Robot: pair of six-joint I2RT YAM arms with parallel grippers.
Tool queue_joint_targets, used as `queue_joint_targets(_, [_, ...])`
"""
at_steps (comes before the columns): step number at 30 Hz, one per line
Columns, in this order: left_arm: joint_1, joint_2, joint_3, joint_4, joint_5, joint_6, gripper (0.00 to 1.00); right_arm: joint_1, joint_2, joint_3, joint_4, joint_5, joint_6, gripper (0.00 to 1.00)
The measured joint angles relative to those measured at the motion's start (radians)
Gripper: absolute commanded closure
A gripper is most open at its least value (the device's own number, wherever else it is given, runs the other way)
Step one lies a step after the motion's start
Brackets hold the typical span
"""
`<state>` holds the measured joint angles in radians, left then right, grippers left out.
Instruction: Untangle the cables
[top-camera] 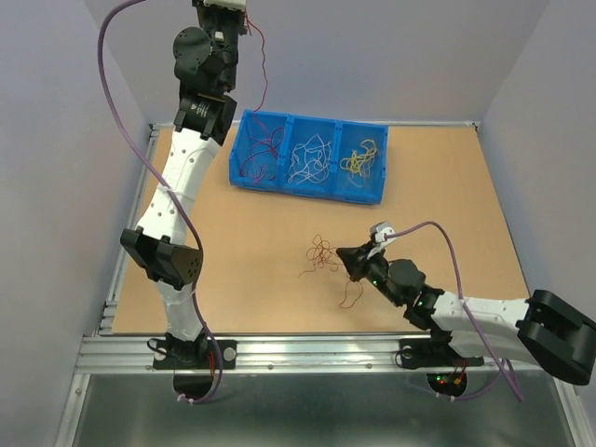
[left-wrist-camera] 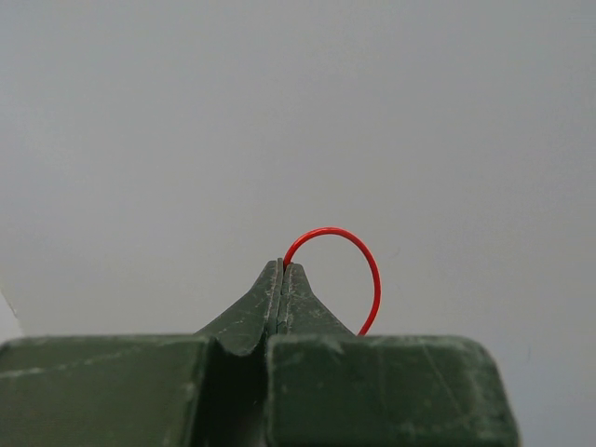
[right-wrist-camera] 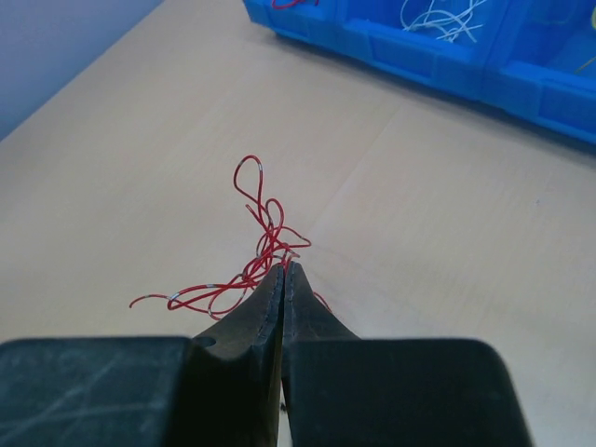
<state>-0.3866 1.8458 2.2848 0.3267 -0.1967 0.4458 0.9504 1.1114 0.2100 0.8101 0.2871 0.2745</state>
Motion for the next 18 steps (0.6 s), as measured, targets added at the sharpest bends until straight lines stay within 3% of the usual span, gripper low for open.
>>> queue_joint_targets(4, [0.0,0.014,-0.029,0.008,-0.022,0.006,1.0,0.0,-0.083,-0.031,-0.013,0.037,0.006,0.99])
queue_joint_targets(8, [0.001,0.006,-0.158,0.027,-0.039,-0.005,1.0,0.0,-0.143,-0.038,-0.053,0.049,0.014,0.99])
queue_joint_targets(18, [0.004,-0.061,-0.747,0.014,-0.04,-0.076,1.0,0.0,-0.437,-0.074,-0.233,0.044,0.043,1.0])
